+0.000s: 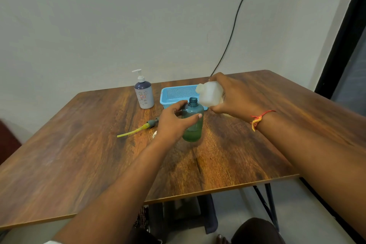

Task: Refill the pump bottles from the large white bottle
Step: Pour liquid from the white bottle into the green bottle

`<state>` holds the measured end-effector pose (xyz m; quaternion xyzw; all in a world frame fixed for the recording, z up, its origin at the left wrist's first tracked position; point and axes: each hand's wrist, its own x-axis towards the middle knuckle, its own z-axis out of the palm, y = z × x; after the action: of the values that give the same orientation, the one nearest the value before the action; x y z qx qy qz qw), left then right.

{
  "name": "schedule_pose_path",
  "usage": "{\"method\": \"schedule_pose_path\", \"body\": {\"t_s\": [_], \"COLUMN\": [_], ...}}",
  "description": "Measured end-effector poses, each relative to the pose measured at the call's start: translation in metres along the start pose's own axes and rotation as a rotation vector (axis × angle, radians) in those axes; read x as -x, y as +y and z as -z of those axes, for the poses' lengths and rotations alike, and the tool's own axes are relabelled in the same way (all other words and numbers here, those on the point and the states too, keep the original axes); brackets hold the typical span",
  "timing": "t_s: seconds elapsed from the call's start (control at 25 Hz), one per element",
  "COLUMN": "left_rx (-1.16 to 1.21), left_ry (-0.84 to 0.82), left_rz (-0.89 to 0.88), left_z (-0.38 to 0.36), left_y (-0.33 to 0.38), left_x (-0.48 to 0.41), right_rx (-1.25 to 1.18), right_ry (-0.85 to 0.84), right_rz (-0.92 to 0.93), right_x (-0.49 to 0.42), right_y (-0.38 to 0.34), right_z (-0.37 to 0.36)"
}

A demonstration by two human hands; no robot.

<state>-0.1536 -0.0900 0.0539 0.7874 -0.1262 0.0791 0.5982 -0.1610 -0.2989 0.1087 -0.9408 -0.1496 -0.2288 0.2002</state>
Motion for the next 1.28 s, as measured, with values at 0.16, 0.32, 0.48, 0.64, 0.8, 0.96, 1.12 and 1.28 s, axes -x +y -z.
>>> {"method": "schedule_pose_path", "body": {"t_s": [0.16, 0.32, 0.48, 0.64, 0.8, 0.96, 1.12, 1.28], "left_rx": [-0.005, -0.016, -0.022, -0.019, -0.020, -0.024, -0.028, -0.038], "left_ry": [0.004, 0.009, 0.007, 0.008, 0.009, 0.006, 0.003, -0.002], "left_rz": [-0.005, -0.002, 0.004, 0.012, 0.017, 0.016, 0.014, 0.013], "left_z": [-0.002, -0.002, -0.001, -0.001, 0.000, 0.001, 0.002, 0.002], "left_y": [0.004, 0.005, 0.005, 0.005, 0.006, 0.007, 0.007, 0.007], "left_x": [-0.001, -0.001, -0.001, -0.002, -0.003, -0.003, -0.004, -0.003], "right_rx": [0.135, 0.222, 0.254, 0.297, 0.368, 0.395, 0.411, 0.422], "right_ry": [-0.015, -0.012, 0.002, 0.032, 0.068, 0.085, 0.098, 0.091], "right_rz": [0.047, 0.067, 0.082, 0.124, 0.169, 0.191, 0.207, 0.222], "right_x": [-0.004, -0.005, -0.004, -0.004, -0.008, -0.011, -0.011, -0.011], "right_y": [-0.003, -0.006, -0.012, -0.014, -0.012, -0.011, -0.010, -0.010], "right_z": [0.007, 0.009, 0.012, 0.014, 0.013, 0.012, 0.011, 0.011]}}
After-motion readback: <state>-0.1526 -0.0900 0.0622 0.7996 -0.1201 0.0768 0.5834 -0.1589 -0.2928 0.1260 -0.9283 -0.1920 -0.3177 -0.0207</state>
